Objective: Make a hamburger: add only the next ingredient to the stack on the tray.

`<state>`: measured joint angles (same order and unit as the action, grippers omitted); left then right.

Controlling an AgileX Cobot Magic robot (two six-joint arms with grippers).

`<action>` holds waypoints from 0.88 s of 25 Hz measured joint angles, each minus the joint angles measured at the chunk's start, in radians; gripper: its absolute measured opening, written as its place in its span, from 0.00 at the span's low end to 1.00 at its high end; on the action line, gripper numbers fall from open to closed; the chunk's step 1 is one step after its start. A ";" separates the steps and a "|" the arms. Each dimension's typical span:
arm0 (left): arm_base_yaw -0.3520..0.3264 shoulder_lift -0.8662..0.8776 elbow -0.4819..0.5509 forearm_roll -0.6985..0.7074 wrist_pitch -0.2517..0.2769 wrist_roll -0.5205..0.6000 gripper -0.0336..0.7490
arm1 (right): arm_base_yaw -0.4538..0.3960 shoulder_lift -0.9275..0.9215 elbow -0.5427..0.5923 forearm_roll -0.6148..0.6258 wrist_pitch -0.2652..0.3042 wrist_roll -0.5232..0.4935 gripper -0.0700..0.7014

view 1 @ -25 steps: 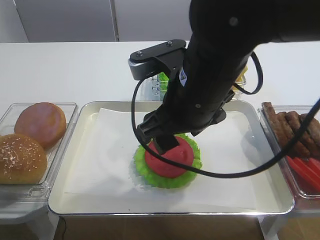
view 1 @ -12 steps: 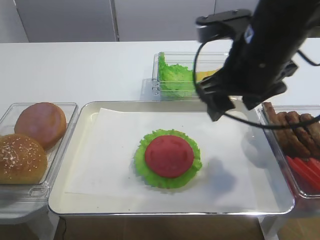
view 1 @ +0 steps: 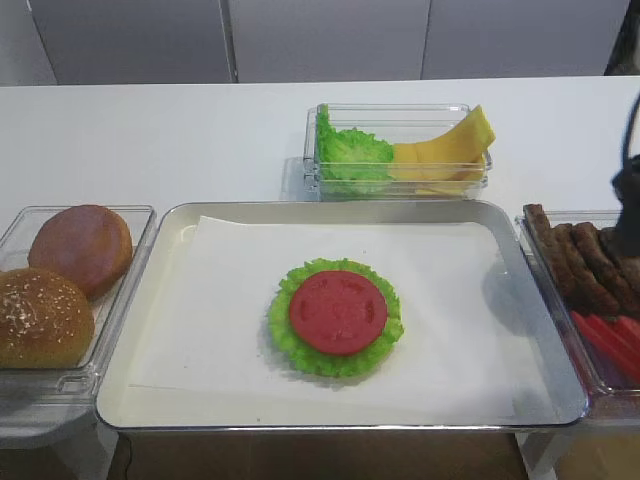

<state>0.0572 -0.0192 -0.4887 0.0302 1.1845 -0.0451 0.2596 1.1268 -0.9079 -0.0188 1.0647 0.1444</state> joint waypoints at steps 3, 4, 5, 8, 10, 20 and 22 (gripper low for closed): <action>0.000 0.000 0.000 0.000 0.000 0.000 0.57 | 0.000 -0.166 0.075 0.000 0.043 0.000 0.82; 0.000 0.000 0.000 0.000 0.000 0.000 0.57 | 0.000 -0.224 0.097 0.002 0.060 0.002 0.82; 0.000 0.000 0.000 0.000 0.000 0.000 0.57 | 0.000 -0.282 0.116 0.002 0.083 0.002 0.82; 0.000 0.000 0.000 0.000 0.000 0.000 0.57 | 0.000 -0.454 0.161 0.004 0.140 0.002 0.82; 0.000 0.000 0.000 0.000 0.000 0.000 0.57 | 0.000 -0.564 0.179 0.002 0.172 0.002 0.81; 0.000 0.000 0.000 0.000 0.000 0.000 0.57 | 0.000 -0.987 0.214 0.061 0.210 -0.052 0.81; 0.000 0.000 0.000 0.000 0.000 0.000 0.57 | -0.002 -1.040 0.237 0.082 0.212 -0.063 0.81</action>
<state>0.0572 -0.0192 -0.4887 0.0302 1.1845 -0.0451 0.2574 0.0865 -0.6709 0.0633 1.2770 0.0818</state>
